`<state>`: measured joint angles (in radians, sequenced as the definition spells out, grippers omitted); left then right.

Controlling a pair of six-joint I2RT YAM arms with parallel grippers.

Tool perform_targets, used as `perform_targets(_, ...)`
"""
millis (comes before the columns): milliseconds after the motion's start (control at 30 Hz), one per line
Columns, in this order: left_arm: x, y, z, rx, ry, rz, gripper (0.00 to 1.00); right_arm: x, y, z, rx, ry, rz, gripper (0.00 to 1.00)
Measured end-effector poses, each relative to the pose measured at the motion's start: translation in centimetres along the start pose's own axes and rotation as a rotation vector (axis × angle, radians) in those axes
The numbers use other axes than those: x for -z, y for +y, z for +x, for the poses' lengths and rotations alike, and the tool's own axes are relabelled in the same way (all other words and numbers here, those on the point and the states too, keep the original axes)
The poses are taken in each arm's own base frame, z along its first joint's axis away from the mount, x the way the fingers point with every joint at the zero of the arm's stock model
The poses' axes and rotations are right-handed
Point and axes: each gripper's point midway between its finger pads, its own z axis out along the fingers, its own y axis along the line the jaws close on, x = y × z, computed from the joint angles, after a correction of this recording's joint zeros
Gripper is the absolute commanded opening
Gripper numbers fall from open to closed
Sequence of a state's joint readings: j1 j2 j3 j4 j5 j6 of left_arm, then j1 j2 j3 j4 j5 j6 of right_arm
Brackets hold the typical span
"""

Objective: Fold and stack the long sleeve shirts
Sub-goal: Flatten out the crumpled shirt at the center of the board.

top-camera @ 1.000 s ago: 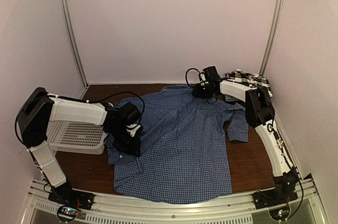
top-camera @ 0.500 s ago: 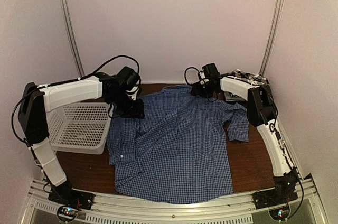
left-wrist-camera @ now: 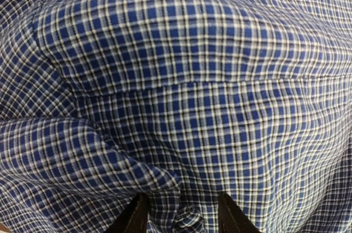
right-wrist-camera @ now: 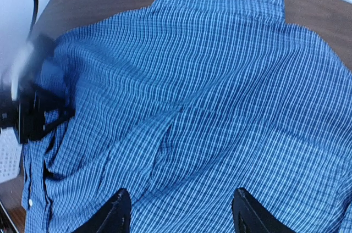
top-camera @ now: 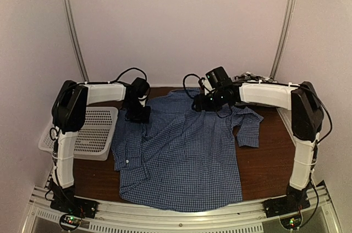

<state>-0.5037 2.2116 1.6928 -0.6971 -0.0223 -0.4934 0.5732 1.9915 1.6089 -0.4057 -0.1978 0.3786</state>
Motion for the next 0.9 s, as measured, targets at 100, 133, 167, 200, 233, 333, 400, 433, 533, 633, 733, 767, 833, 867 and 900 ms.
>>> perform_targets(100, 0.0, 0.8, -0.6, 0.009, -0.012, -0.005, 0.44, 0.3, 0.7, 4.5, 0.009, 0.067, 0.0, 0.64)
perform_targets(133, -0.1, 1.3, -0.7, 0.015, -0.011, -0.01, 0.44, 0.4, 0.6, 6.2, 0.008, 0.094, 0.006, 0.64)
perform_targets(167, -0.3, 2.0, -0.7, 0.023, -0.01, -0.017, 0.44, 0.4, 0.3, 7.8, 0.003, 0.121, 0.013, 0.64)
perform_targets(200, -0.4, 2.6, -0.8, 0.031, -0.009, -0.023, 0.44, 0.5, -0.1, 9.2, -0.003, 0.144, 0.021, 0.64)
perform_targets(233, -0.4, 3.2, -1.0, 0.039, -0.013, -0.029, 0.44, 0.7, -0.5, 10.4, -0.011, 0.164, 0.03, 0.64)
perform_targets(333, -0.5, 5.1, -1.6, 0.057, -0.023, -0.047, 0.44, 1.4, -2.0, 14.2, -0.036, 0.224, 0.059, 0.64)
perform_targets(400, -0.4, 5.8, -1.8, 0.061, -0.027, -0.056, 0.44, 1.9, -2.9, 16.3, -0.053, 0.251, 0.076, 0.64)
perform_targets(433, -0.4, 6.1, -1.9, 0.06, -0.028, -0.06, 0.44, 2.2, -3.2, 17.4, -0.058, 0.267, 0.083, 0.64)
perform_targets(533, -0.5, 6.4, -2.0, 0.052, -0.027, -0.063, 0.44, 3.0, -3.9, 19.8, -0.074, 0.287, 0.093, 0.65)
perform_targets(633, -0.5, 6.3, -1.9, 0.038, -0.026, -0.062, 0.45, 3.6, -4.2, 20.4, -0.09, 0.275, 0.09, 0.65)
perform_targets(733, -0.5, 6.3, -1.9, 0.026, -0.025, -0.062, 0.45, 3.7, -4.4, 20.4, -0.095, 0.257, 0.089, 0.64)
perform_targets(767, -0.5, 6.3, -1.9, 0.022, -0.023, -0.063, 0.45, 3.7, -4.5, 20.4, -0.095, 0.252, 0.094, 0.64)
perform_targets(833, -0.5, 6.3, -1.9, 0.015, -0.021, -0.063, 0.45, 3.7, -4.9, 20.3, -0.1, 0.242, 0.101, 0.65)
perform_targets(867, -0.5, 6.3, -1.9, 0.011, -0.021, -0.062, 0.45, 3.8, -5.3, 20.3, -0.106, 0.237, 0.107, 0.65)
perform_targets(900, -0.5, 6.3, -1.9, 0.008, -0.02, -0.062, 0.45, 3.9, -5.7, 20.3, -0.114, 0.233, 0.115, 0.66)
